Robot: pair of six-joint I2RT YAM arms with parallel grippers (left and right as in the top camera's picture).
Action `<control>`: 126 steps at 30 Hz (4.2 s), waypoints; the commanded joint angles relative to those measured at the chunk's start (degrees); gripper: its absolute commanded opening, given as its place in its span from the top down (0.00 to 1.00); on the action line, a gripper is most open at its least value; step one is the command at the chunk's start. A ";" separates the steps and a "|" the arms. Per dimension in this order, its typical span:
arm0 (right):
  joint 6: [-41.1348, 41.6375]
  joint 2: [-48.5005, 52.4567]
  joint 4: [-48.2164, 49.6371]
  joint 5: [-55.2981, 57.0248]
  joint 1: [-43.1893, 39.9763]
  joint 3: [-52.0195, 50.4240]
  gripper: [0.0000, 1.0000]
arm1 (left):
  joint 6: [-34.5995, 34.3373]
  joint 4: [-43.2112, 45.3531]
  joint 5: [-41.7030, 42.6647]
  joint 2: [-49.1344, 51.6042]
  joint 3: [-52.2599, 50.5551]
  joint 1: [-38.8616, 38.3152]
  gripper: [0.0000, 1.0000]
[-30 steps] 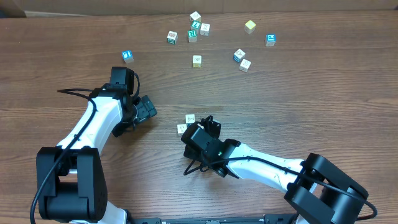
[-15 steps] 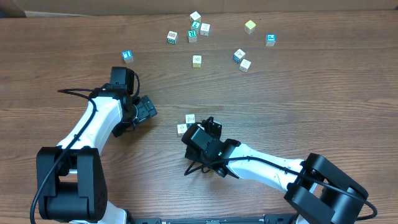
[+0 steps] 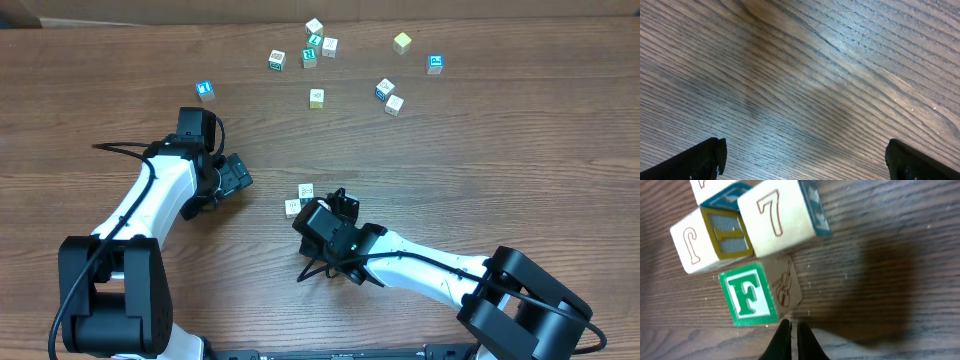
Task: Form a circle
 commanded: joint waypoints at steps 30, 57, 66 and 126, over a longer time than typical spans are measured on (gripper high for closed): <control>-0.42 -1.40 0.87 0.37 -0.17 0.00 0.96 | -1.01 -0.13 0.24 0.48 0.85 -0.07 0.00; -5.14 -7.41 -10.40 1.99 -5.27 0.22 0.96 | -1.01 -0.13 0.24 0.48 0.85 -0.07 0.00; -7.54 -7.41 -11.13 2.14 -6.56 0.22 0.96 | -1.01 -0.13 0.24 0.48 0.85 -0.07 0.00; -19.17 -7.41 -12.50 -1.29 -9.60 8.00 0.96 | -1.01 -0.13 0.24 0.48 0.85 -0.07 0.00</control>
